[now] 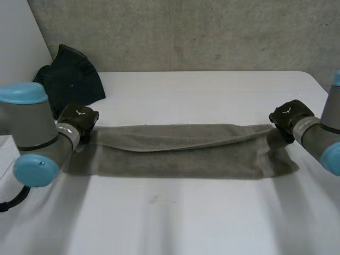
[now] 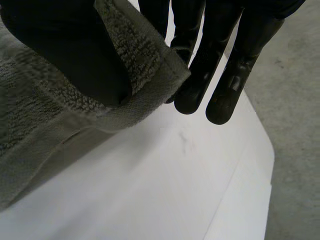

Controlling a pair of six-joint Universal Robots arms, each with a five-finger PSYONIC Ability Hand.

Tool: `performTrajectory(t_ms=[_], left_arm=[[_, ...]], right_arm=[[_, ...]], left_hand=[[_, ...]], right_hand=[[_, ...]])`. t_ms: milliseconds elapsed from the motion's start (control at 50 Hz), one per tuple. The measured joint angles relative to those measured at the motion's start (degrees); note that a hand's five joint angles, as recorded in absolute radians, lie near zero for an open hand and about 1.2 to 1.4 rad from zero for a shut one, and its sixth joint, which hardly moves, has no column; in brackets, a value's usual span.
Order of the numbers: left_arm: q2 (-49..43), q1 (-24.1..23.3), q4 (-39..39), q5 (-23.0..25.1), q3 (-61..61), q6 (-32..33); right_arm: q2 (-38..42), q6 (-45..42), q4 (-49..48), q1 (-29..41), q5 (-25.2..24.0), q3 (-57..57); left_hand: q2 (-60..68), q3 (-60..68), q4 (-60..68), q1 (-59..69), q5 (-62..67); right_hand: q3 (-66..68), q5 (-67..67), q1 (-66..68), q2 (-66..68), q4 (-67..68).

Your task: Fold the laundry.

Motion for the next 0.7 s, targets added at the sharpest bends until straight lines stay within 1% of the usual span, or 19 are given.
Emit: performTrajectory(t_ms=[60, 80, 160, 320, 340, 360, 380, 400, 420, 440, 460, 480, 560, 580, 600, 620, 660, 680, 700], left_arm=[[-2.4, -0.3, 0.4, -1.4, 2.3, -0.1], [-4.4, -0.5, 0.9, -2.6, 4.4, 0.0], [-8.0, -1.1, 2.4, -4.9, 8.1, 0.3], [-10.6, -2.0, 6.8, -6.1, 10.9, 0.5], [-10.6, -2.1, 7.4, -6.1, 10.9, 0.5], [-10.7, -2.3, 8.4, -6.1, 10.8, 0.5], [-10.6, -2.6, 9.1, -6.1, 10.7, 0.6], [-10.6, -2.9, 9.8, -6.1, 10.5, 0.5], [-10.5, -3.1, 10.0, -6.1, 10.4, 0.5], [-10.4, -3.4, 10.4, -6.1, 10.3, 0.5], [-10.2, -3.9, 10.8, -6.1, 10.0, 0.5], [-10.1, -4.1, 11.0, -6.1, 9.8, 0.4], [-9.0, -5.2, 11.4, -6.1, 8.8, 0.1], [-8.0, -5.5, 11.4, -6.1, 8.1, 0.0], [-7.5, -5.6, 11.4, -6.1, 7.7, 0.0], [-6.2, -5.7, 11.3, -6.1, 6.8, -0.1], [-4.8, -5.8, 11.3, -6.1, 5.9, -0.2], [-3.1, -5.8, 11.2, -6.1, 4.5, -0.3], [-2.5, -5.8, 11.2, -6.1, 4.1, -0.3]], right_arm=[[2.5, -0.1, -0.3, 0.4, 1.1, -3.0], [5.0, -0.2, -0.6, 0.8, 2.5, -6.2], [10.0, -0.6, -1.3, 1.4, 4.5, -12.4], [16.2, -0.8, -1.8, 2.4, 5.8, -20.2], [16.7, -0.8, -1.8, 2.5, 5.8, -20.8], [17.3, -0.8, -1.8, 2.7, 5.9, -21.8], [17.6, -0.8, -1.7, 2.7, 6.0, -22.3], [18.0, -0.8, -1.6, 2.9, 6.2, -23.1], [18.0, -0.8, -1.6, 2.9, 6.2, -23.4], [18.1, -0.7, -1.5, 2.9, 6.4, -23.7], [18.0, -0.5, -1.4, 3.0, 6.5, -24.0], [17.8, -0.4, -1.4, 3.0, 6.7, -24.2], [14.9, 1.8, -1.4, 2.9, 7.2, -23.7], [13.3, 3.1, -1.5, 2.8, 7.3, -23.2], [11.7, 4.5, -1.6, 2.7, 7.3, -22.6], [9.5, 6.4, -1.7, 2.6, 7.1, -21.6], [7.7, 7.9, -1.8, 2.5, 6.9, -20.7], [4.6, 10.5, -1.8, 2.3, 6.4, -19.0], [3.5, 11.4, -1.8, 2.3, 6.2, -18.4]], left_hand=[[0.0, 0.0, 0.0, 0.0, 0.0], [0.0, 0.0, 0.0, 0.0, 0.0], [0.0, 0.0, 0.0, 0.0, 0.0], [0.0, 0.0, 0.0, 0.0, 0.0], [0.0, 0.0, 0.0, 0.0, 0.0], [-7.2, -6.1, -6.1, -7.0, -6.0], [-8.4, -8.4, -8.4, -9.6, -8.3], [-26.7, -26.3, -25.5, -29.0, -25.1], [-35.1, -34.6, -35.2, -39.6, -34.8], [-35.1, -34.6, -35.2, -39.6, -34.8], [-48.8, -48.0, -49.1, -50.0, -47.1], [-54.0, -53.3, -54.4, -52.7, -51.6], [-54.0, -53.3, -54.4, -52.7, -51.6], [-54.0, -53.3, -54.4, -52.7, -51.6], [-57.0, -56.3, -57.3, -53.0, -53.6], [-57.0, -56.3, -57.3, -53.0, -53.6], [-57.0, -56.3, -57.3, -53.0, -53.6], [-57.0, -56.3, -57.3, -53.0, -53.6], [-57.0, -56.3, -57.3, -53.0, -53.6]], right_hand=[[0.0, 0.0, 0.0, 0.0, 0.0], [0.0, 0.0, 0.0, 0.0, 0.0], [0.0, 0.0, 0.0, 0.0, 0.0], [-1.2, -0.7, -0.7, -1.1, -0.8], [-6.1, -5.6, -4.6, -6.7, -6.4], [-13.9, -11.5, -11.2, -13.7, -13.0], [-27.8, -24.7, -24.9, -28.0, -26.8], [-39.3, -37.3, -36.2, -40.7, -39.3], [-39.3, -37.3, -36.2, -40.7, -39.3], [-49.3, -47.8, -42.3, -49.9, -49.5], [-53.7, -52.3, -44.2, -53.6, -53.8], [-54.7, -52.9, -44.4, -54.1, -54.3], [-55.3, -53.7, -44.5, -54.6, -54.7], [-55.3, -53.7, -44.5, -54.6, -54.7], [-55.3, -53.7, -44.5, -54.6, -54.7], [-55.3, -53.7, -44.5, -54.6, -54.7], [-55.3, -53.7, -44.5, -54.6, -54.7], [-55.3, -53.7, -44.5, -54.6, -54.7], [-55.3, -53.7, -44.5, -54.6, -54.7]])
